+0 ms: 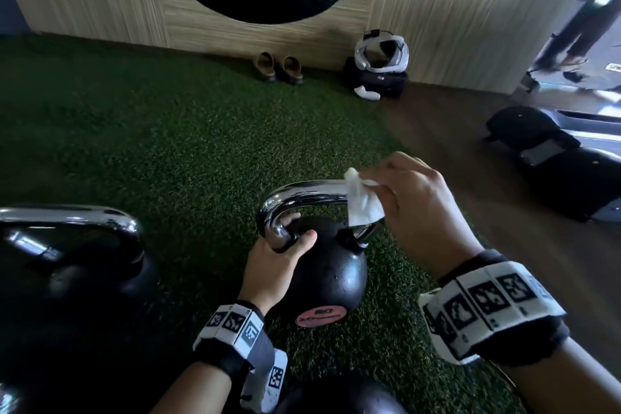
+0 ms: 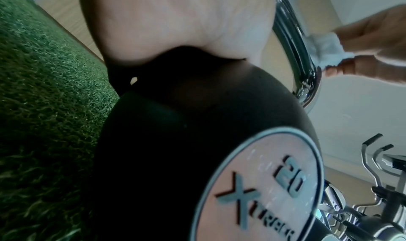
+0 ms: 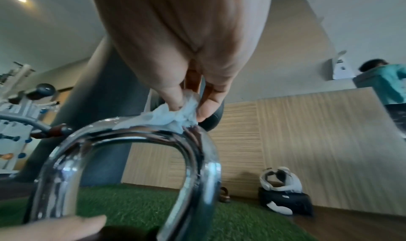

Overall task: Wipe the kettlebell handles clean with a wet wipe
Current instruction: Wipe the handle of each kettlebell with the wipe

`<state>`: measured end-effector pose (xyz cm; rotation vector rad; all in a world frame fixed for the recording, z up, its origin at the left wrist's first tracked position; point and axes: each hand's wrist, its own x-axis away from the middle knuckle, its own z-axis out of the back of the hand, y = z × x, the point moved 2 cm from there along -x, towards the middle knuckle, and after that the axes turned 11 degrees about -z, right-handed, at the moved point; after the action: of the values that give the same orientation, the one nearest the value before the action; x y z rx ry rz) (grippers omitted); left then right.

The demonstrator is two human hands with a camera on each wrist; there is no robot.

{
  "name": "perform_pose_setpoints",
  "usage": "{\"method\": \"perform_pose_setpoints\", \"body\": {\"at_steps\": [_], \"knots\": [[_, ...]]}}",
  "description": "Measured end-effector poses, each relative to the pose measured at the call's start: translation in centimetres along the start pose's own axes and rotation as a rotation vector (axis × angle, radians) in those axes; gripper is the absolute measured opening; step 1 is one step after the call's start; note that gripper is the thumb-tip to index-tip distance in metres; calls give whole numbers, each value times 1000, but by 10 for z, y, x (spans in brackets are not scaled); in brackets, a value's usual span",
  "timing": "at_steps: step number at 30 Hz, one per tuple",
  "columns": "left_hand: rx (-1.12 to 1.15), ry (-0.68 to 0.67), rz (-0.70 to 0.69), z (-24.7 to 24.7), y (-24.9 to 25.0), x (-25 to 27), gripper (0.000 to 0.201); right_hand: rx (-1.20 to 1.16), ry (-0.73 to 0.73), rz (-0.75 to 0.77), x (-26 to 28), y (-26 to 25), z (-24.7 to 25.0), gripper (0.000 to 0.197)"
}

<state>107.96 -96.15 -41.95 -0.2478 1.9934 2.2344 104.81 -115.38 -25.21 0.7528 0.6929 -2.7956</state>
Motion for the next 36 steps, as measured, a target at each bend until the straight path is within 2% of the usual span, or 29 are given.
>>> {"method": "perform_pose_setpoints", "body": {"at_steps": [6, 9, 13, 18, 23, 27, 30, 32, 36], "knots": [[-13, -13, 10, 1, 2, 2, 32, -24, 115, 56, 15, 3, -7, 30], [8, -23, 16, 2, 2, 2, 37, -122, 138, -118, 16, 19, -6, 27], [7, -36, 24, 2, 3, 3, 40, -156, -15, -443, 24, 51, -17, 26], [16, -56, 43, 3, 4, 2, 40, -318, 9, -547, 30, 65, -24, 21], [-15, -81, 98, 7, 9, 3, 46, -527, -235, -748, 43, 69, -49, 23], [-136, -72, 147, 10, 20, 6, 54, -590, -314, -765, 43, 60, -52, 25], [-233, -121, 227, 17, 39, 10, 40, -507, -372, -760, 41, 63, -39, 18], [-329, -187, 267, 26, 54, 11, 30, -469, -341, -782, 39, 67, -26, 14], [-608, -294, 263, 47, 79, 17, 39, -580, -191, -776, 33, 63, 9, 9]]}}
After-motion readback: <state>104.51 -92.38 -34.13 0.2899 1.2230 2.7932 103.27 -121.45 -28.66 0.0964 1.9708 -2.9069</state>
